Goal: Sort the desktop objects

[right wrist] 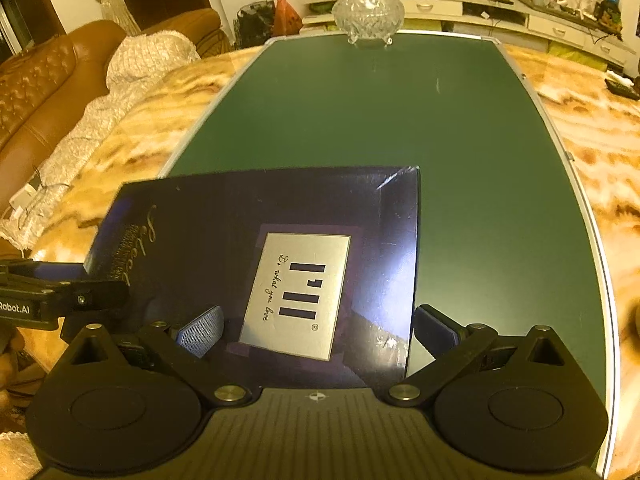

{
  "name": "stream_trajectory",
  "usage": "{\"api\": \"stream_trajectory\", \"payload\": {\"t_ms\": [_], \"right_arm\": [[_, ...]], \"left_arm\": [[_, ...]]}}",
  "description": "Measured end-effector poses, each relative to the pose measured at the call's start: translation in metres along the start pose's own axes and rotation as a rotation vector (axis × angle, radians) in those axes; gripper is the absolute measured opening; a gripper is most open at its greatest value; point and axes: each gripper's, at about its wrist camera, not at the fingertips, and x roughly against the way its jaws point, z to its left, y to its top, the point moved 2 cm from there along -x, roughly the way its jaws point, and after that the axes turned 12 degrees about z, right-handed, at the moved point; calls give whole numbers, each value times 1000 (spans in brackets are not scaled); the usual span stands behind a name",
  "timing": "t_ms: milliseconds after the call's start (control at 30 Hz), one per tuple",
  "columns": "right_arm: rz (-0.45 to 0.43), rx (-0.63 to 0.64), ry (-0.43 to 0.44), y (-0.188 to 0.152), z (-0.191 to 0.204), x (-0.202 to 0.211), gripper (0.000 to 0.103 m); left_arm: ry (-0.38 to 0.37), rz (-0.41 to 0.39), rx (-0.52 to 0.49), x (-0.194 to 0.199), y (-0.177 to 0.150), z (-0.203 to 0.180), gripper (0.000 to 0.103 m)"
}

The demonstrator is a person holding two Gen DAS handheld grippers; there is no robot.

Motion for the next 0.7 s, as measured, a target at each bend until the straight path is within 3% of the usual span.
{"api": "stream_trajectory", "payload": {"t_ms": [700], "right_arm": [[55, 11, -6, -7, -6, -25, 103]], "left_arm": [[46, 21, -58, -15, -3, -7, 103]]}}
